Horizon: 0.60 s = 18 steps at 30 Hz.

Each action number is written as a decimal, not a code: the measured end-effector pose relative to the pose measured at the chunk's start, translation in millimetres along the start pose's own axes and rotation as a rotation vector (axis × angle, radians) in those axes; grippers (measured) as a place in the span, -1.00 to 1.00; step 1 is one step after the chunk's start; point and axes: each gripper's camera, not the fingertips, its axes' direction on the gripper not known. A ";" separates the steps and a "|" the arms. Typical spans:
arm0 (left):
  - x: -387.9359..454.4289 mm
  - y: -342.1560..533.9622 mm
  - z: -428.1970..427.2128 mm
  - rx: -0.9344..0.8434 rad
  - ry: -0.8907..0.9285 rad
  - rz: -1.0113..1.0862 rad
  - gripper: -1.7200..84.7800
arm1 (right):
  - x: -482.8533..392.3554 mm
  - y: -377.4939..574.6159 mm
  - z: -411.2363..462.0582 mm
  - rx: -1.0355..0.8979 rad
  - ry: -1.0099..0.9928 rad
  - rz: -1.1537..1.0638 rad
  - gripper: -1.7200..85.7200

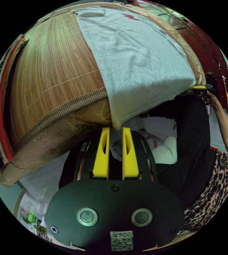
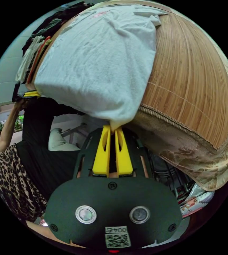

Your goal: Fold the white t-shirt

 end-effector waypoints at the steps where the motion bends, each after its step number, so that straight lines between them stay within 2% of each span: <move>1: -3.0 -1.0 3.7 0.009 0.014 -0.007 -0.77 | 4.0 8.4 -6.9 0.025 -0.018 -0.005 -0.88; 10: -16.8 -16.8 23.8 0.046 0.069 -0.027 -0.73 | 35.7 71.2 -66.7 0.259 -0.238 0.006 -0.89; 18: -47.8 -29.6 45.3 0.000 0.125 -0.096 -0.77 | 41.5 88.5 -81.9 0.295 -0.236 -0.011 -0.90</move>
